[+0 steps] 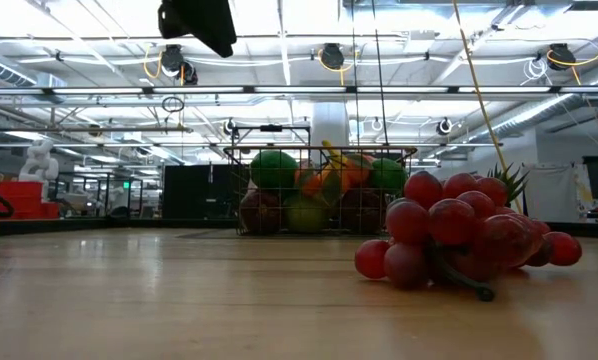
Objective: Build produce basket
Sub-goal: Put the red mango into the brown wire basket
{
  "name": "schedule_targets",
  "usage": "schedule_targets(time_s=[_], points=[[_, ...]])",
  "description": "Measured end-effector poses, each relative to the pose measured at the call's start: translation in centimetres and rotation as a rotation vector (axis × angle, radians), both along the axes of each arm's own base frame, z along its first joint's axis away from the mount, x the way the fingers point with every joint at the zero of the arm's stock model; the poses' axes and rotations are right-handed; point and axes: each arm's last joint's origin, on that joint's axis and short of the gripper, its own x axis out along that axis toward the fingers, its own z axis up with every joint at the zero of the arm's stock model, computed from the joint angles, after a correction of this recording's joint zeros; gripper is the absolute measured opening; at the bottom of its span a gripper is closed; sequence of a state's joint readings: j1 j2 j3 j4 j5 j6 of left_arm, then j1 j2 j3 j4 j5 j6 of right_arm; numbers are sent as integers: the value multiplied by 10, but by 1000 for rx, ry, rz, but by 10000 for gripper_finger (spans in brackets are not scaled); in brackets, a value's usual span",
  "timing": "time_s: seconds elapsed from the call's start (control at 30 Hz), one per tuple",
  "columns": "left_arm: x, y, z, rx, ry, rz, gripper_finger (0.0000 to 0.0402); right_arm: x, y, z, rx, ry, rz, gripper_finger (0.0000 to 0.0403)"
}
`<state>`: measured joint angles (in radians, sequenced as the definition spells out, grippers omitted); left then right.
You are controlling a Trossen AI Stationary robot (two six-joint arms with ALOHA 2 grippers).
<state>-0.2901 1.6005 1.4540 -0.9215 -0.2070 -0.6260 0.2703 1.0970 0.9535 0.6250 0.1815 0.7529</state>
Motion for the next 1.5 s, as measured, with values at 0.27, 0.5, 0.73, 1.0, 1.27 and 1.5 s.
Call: schedule_targets(time_s=[0.27,0.5,0.73,1.0,1.27,1.5], points=[[1,0,1,-37,-18,53,90,-16,-19,16,25,-86,159,286],[9,-2,6,-79,-117,72,90,-29,-26,26,-15,-162,281,286],[14,-3,10,-124,-180,111,90,-30,-30,27,-34,-164,281,286],[14,-3,10,-132,-184,132,90,-29,-36,27,-60,-168,239,286],[14,-3,10,-137,-185,140,90,-29,-39,27,-185,-194,133,286],[14,-3,10,-138,-185,142,90,-28,-42,27,-357,-215,-50,286]])
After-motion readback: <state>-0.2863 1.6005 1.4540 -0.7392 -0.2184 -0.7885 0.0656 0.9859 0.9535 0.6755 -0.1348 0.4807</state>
